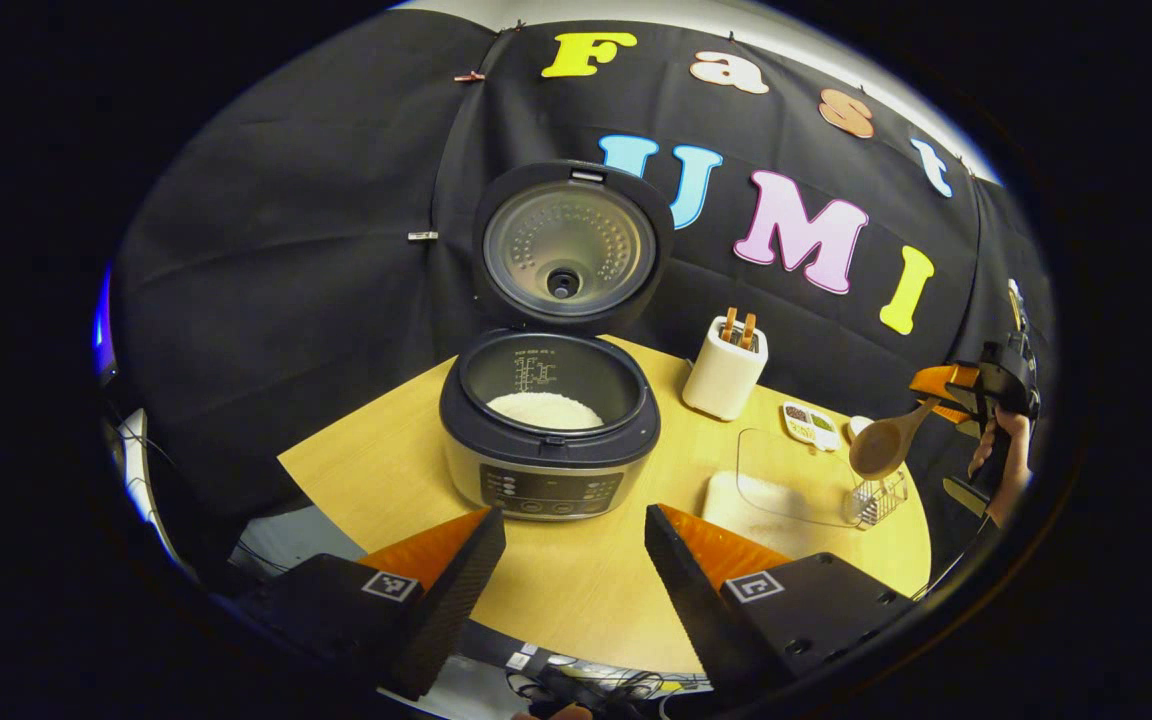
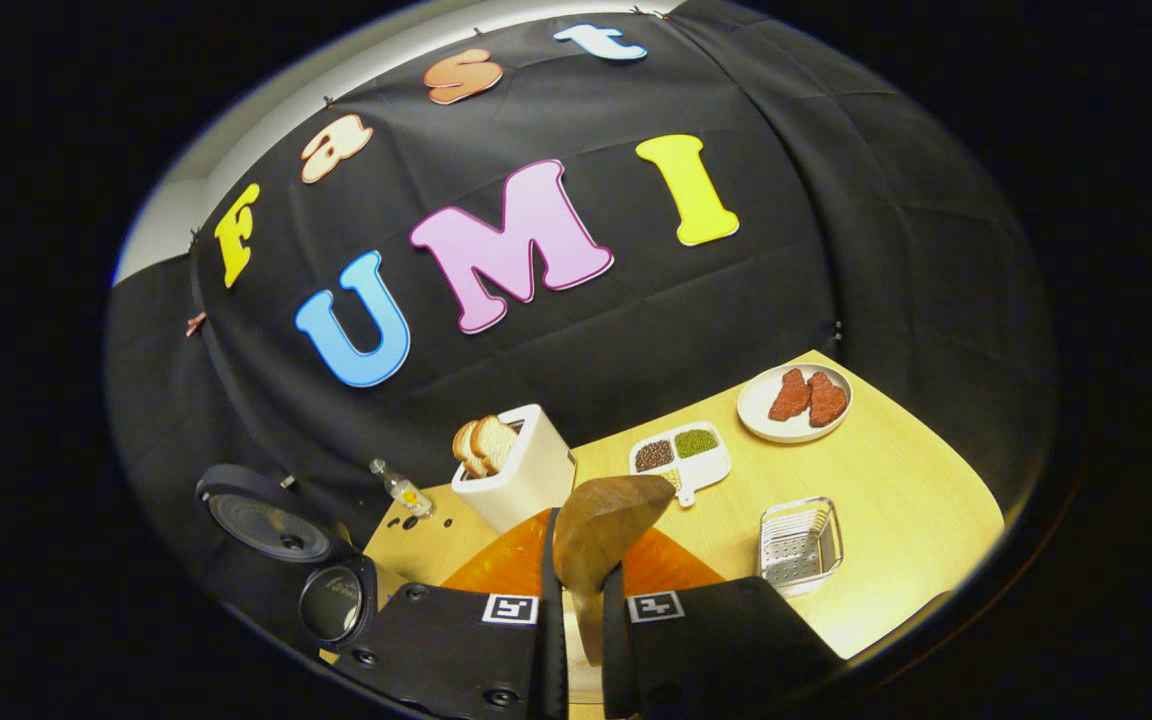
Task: Close the left gripper, press the button to open the rice cooker; take a wooden spoon from the chopstick holder with the right hand, scoop a spoonful of rice and pour it into the rice cooker, then put the wooden spoon back into the chopstick holder.
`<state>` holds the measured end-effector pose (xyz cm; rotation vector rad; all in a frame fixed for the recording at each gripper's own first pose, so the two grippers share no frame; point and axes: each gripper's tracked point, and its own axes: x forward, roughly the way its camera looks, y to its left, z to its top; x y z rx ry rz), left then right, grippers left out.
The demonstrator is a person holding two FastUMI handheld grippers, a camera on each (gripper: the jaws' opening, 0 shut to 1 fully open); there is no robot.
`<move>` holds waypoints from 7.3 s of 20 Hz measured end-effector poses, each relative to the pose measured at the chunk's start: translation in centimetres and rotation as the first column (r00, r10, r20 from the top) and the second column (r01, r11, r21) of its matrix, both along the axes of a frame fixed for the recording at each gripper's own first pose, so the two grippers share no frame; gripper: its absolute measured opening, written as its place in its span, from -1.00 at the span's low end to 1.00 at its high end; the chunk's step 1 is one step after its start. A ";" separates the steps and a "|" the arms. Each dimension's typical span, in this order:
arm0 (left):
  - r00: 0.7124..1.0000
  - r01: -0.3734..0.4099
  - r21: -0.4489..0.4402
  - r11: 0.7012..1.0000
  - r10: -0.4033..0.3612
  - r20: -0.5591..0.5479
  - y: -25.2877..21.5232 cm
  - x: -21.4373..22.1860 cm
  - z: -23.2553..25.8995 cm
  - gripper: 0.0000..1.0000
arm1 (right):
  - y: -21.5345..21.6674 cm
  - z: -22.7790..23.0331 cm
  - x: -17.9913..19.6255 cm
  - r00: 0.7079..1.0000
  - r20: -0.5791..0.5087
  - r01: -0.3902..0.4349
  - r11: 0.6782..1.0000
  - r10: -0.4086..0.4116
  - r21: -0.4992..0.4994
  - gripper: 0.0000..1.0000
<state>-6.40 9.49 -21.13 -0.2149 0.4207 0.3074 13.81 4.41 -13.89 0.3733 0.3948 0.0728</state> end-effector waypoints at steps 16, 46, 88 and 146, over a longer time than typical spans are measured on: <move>0.993 0.064 -0.156 0.986 -0.078 -0.086 0.0 -0.6 -8.0 0.92 | 4.2 -12.3 1.8 0.997 -0.065 0.027 0.973 -0.043 -0.231 -0.63; 0.998 0.051 -0.210 0.976 -0.055 -0.013 2.0 0.0 -5.4 0.92 | 5.2 -10.6 0.4 0.926 -0.356 0.288 0.842 -0.124 0.456 -0.65; 0.993 -0.092 -0.259 0.961 0.110 0.053 13.1 -2.1 -2.7 0.92 | 34.5 0.3 0.9 0.931 -0.074 -0.329 0.907 0.359 0.265 -0.65; 0.988 -0.076 -0.077 0.994 0.085 0.126 6.4 2.7 5.7 0.91 | -6.9 7.4 3.2 0.988 0.131 0.081 0.996 -0.084 0.025 -0.65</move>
